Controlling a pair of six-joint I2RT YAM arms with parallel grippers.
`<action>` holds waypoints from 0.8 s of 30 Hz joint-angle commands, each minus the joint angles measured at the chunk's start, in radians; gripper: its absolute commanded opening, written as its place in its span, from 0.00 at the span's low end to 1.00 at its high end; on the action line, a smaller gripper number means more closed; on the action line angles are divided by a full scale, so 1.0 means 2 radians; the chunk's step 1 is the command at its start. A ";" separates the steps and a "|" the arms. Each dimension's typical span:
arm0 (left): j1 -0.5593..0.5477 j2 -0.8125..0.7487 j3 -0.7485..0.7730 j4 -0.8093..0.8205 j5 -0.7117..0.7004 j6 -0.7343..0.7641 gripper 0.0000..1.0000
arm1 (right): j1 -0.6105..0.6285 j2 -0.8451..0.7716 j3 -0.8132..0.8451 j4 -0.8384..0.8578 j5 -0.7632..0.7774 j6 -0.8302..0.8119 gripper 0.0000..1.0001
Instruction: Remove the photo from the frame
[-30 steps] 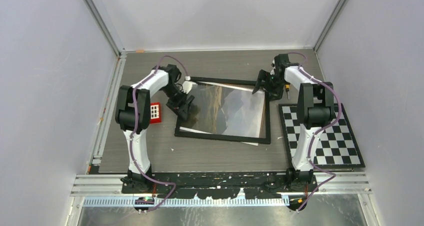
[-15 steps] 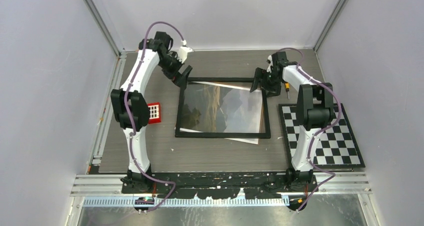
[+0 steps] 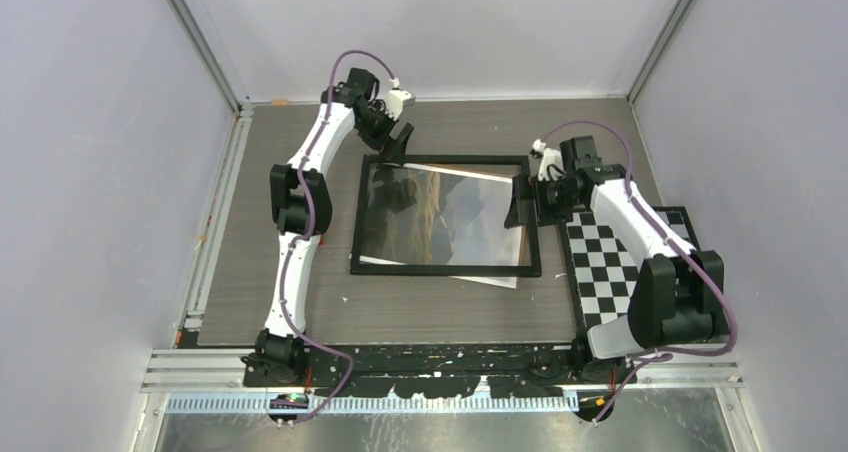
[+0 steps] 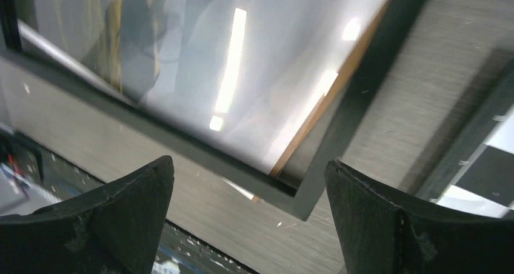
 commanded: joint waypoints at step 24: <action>-0.012 0.072 0.025 0.149 0.024 -0.140 1.00 | 0.221 -0.040 -0.148 -0.003 0.029 -0.300 0.29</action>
